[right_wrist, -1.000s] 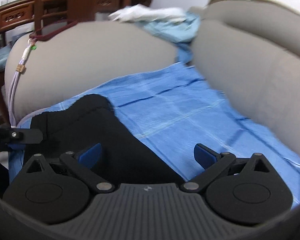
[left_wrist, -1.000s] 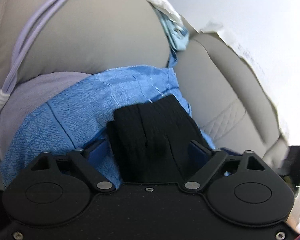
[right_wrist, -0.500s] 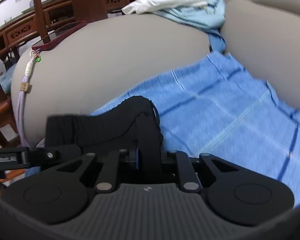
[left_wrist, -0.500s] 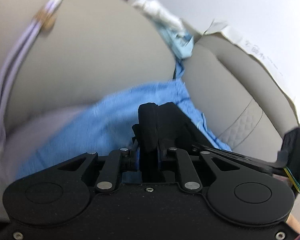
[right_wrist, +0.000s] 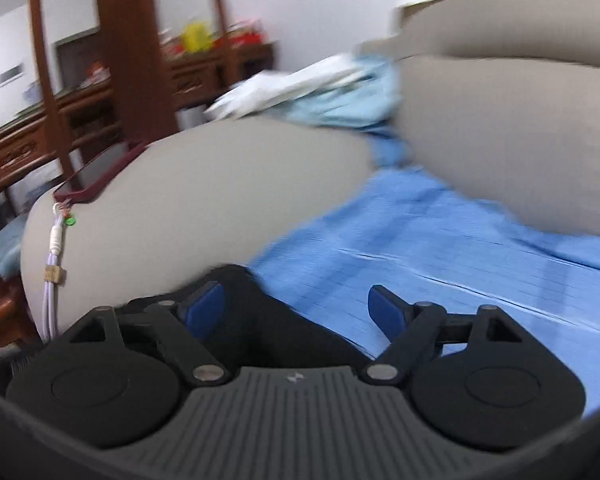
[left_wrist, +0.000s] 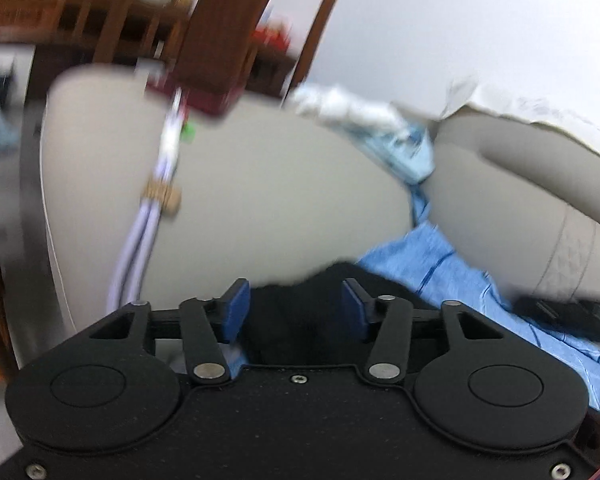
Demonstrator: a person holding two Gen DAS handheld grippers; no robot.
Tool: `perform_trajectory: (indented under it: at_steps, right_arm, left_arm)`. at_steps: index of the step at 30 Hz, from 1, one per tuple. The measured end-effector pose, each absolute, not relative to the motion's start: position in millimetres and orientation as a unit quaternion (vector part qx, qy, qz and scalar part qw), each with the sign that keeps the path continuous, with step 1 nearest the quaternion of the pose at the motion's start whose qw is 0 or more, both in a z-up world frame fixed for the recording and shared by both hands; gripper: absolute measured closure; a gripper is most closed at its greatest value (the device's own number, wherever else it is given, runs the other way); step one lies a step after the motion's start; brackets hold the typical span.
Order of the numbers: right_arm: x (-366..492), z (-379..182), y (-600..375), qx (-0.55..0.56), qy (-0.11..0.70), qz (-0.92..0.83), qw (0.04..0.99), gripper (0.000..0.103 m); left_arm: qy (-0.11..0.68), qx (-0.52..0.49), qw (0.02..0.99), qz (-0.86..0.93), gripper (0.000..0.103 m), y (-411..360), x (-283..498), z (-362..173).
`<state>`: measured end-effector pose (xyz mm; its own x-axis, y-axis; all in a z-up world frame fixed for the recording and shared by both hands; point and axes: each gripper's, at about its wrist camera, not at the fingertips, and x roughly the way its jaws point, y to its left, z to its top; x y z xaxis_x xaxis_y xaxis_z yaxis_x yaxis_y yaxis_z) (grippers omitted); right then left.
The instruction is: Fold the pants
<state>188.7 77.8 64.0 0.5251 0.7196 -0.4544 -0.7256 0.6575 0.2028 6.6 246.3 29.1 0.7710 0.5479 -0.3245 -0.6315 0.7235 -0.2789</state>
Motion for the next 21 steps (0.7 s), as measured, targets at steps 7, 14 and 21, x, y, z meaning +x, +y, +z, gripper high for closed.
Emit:
perform_trajectory:
  at_steps: [7, 14, 21]
  right_arm:
    - [111, 56, -83, -0.009, 0.272, 0.300, 0.914, 0.013]
    - [85, 30, -181, -0.044, 0.325, 0.168, 0.930, 0.013]
    - [104, 22, -242, -0.038, 0.319, 0.073, 0.944, 0.013]
  left_arm:
    - [0.158, -0.144, 0.967, 0.139, 0.071, 178, 25, 51]
    - [0.315, -0.080, 0.944, -0.063, 0.082, 83, 99, 31]
    - [0.329, -0.065, 0.941, -0.035, 0.084, 51, 185, 28]
